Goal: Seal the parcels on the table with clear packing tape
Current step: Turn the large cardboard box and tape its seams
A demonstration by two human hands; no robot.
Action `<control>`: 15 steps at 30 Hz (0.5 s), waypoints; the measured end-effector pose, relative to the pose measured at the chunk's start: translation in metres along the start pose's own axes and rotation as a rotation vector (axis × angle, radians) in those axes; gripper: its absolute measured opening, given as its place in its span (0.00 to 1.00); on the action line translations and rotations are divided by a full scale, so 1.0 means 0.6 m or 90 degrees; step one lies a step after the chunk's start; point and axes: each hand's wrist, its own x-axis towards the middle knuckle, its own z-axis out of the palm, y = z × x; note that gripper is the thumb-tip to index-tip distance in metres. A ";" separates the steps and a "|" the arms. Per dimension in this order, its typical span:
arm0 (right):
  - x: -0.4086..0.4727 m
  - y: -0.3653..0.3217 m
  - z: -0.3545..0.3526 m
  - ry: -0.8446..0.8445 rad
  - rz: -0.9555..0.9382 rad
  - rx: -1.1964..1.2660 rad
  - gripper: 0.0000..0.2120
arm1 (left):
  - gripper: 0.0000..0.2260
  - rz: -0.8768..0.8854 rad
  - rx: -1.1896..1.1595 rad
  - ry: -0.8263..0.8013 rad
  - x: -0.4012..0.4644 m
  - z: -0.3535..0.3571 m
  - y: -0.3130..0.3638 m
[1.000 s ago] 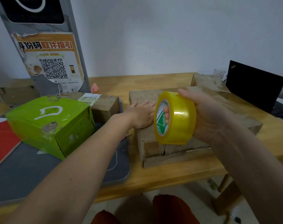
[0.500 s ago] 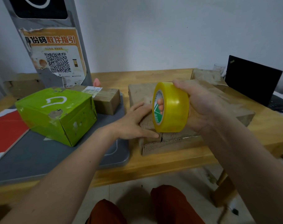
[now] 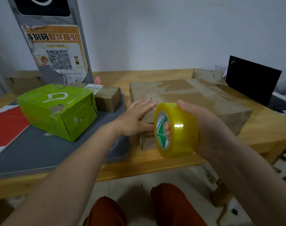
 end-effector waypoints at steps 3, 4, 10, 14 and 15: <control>-0.010 0.026 -0.005 0.025 0.027 -0.003 0.23 | 0.37 -0.029 0.007 -0.021 -0.001 -0.004 0.010; -0.013 0.034 -0.007 0.031 0.031 -0.019 0.23 | 0.36 -0.031 0.012 -0.021 -0.002 -0.004 0.012; -0.024 0.070 -0.009 0.048 0.030 -0.050 0.20 | 0.34 -0.030 0.033 0.004 -0.002 0.003 0.009; -0.023 0.084 -0.011 0.054 0.029 -0.064 0.21 | 0.33 -0.020 0.037 0.022 -0.003 0.005 0.009; -0.022 0.086 -0.013 0.056 0.030 -0.065 0.21 | 0.32 -0.021 0.036 0.021 -0.004 0.005 0.010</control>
